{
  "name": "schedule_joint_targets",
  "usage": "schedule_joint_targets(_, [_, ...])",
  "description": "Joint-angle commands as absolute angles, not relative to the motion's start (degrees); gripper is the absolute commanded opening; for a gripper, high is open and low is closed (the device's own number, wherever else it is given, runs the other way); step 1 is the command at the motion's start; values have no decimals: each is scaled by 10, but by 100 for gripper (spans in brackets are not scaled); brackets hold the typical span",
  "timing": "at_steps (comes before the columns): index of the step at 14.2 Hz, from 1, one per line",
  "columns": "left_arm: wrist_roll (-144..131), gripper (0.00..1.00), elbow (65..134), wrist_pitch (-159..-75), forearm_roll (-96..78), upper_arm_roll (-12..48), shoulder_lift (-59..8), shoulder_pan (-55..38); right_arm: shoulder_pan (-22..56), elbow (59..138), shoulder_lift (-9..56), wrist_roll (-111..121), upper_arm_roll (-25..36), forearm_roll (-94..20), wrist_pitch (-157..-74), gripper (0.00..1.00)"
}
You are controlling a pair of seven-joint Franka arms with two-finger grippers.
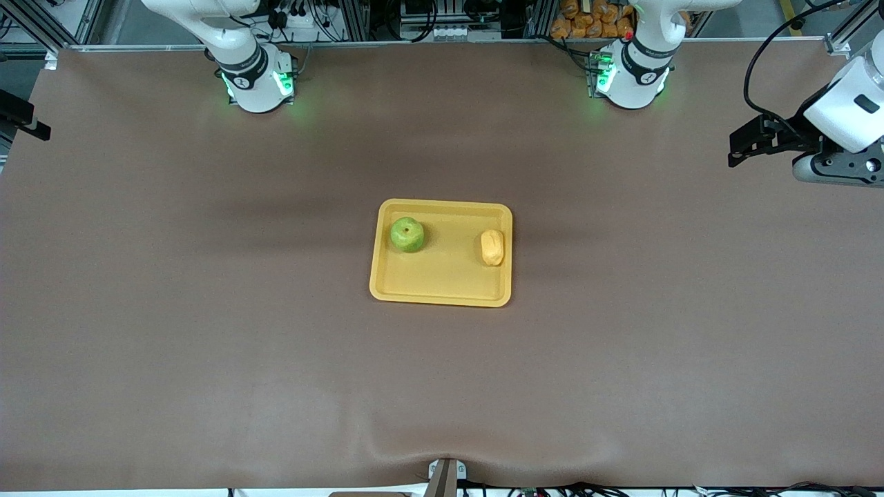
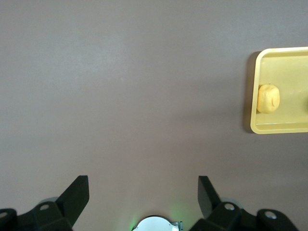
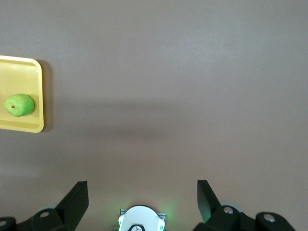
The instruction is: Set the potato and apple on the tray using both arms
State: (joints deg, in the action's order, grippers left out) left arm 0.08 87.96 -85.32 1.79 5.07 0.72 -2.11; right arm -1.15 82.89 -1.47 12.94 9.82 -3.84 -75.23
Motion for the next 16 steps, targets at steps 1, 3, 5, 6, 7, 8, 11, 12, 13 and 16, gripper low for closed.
schedule_joint_targets(1, [4,100,878,-850,18,54,12,-16,-8,828,-25,99,96,-34,-753,100])
schedule_joint_targets(3, [3,100,879,-850,18,54,11,-16,-6,826,-25,32,74,-34,-750,100])
schedule_joint_targets(5, [3,100,879,-850,18,54,11,-15,-7,824,-25,16,56,-13,-752,100])
schedule_joint_targets(6, [3,100,880,-850,18,54,11,-15,-7,824,-25,18,56,-12,-751,100])
schedule_joint_targets(7, [3,100,880,-850,18,54,11,-15,-7,824,-25,20,56,-11,-751,100])
schedule_joint_targets(8, [3,100,880,-850,18,54,11,-15,-7,824,-25,20,55,-11,-752,100])
schedule_joint_targets(11, [3,100,880,-850,17,54,11,-15,-8,826,-25,23,58,-11,-753,100])
schedule_joint_targets(12, [3,100,880,-850,17,54,11,-15,-8,827,-25,30,58,-11,-753,100])
schedule_joint_targets(13, [3,100,880,-850,17,54,11,-15,-7,827,-25,33,59,-11,-752,100])
schedule_joint_targets(16, [3,100,880,-851,17,54,11,-15,-7,828,-25,33,61,-11,-751,100])
